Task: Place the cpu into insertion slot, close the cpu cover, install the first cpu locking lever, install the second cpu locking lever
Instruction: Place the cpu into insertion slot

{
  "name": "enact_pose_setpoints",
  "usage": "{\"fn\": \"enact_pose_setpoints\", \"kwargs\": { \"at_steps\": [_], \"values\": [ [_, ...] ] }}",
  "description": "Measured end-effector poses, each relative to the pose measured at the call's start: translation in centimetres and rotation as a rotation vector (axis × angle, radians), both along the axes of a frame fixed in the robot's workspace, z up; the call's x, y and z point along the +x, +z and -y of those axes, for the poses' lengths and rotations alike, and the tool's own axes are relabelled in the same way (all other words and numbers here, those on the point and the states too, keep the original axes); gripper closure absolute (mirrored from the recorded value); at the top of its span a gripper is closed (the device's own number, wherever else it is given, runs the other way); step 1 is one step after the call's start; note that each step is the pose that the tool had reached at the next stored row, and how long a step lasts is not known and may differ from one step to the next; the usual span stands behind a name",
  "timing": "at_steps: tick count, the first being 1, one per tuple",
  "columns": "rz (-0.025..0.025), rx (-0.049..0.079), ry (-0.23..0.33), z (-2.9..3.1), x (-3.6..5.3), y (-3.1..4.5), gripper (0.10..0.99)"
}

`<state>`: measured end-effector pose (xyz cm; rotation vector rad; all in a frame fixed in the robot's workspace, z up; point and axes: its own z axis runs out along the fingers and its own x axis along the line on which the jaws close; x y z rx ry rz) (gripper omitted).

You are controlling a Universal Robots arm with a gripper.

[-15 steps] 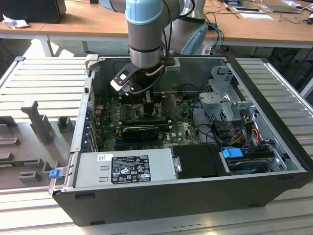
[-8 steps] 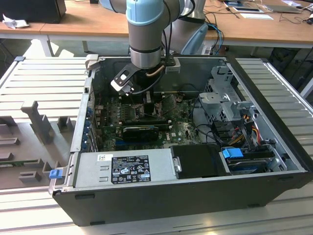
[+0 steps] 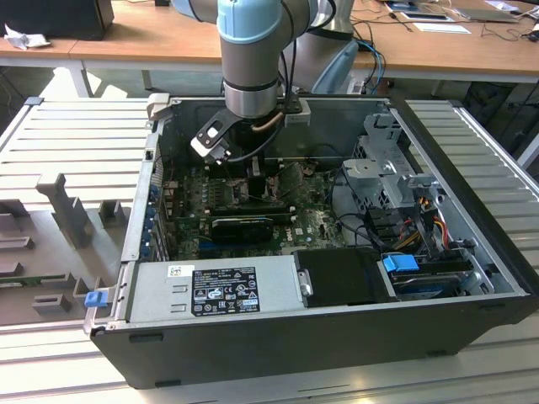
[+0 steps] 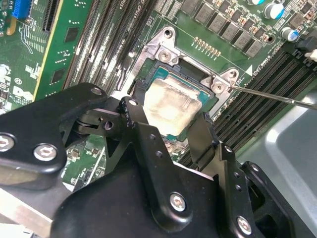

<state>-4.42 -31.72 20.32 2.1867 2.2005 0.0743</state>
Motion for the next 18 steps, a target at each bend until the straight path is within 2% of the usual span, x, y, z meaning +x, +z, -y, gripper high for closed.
{"fn": "enact_pose_setpoints", "kwargs": {
  "at_steps": [9,17,18],
  "values": [
    [0.0001,-0.003,0.0,-0.01,0.01,0.6,0.498],
    [0.0,-0.005,-0.001,0.0,0.0,0.79,0.98],
    [-0.0001,-0.005,-0.001,0.0,0.0,0.82,0.98]
  ]
}}
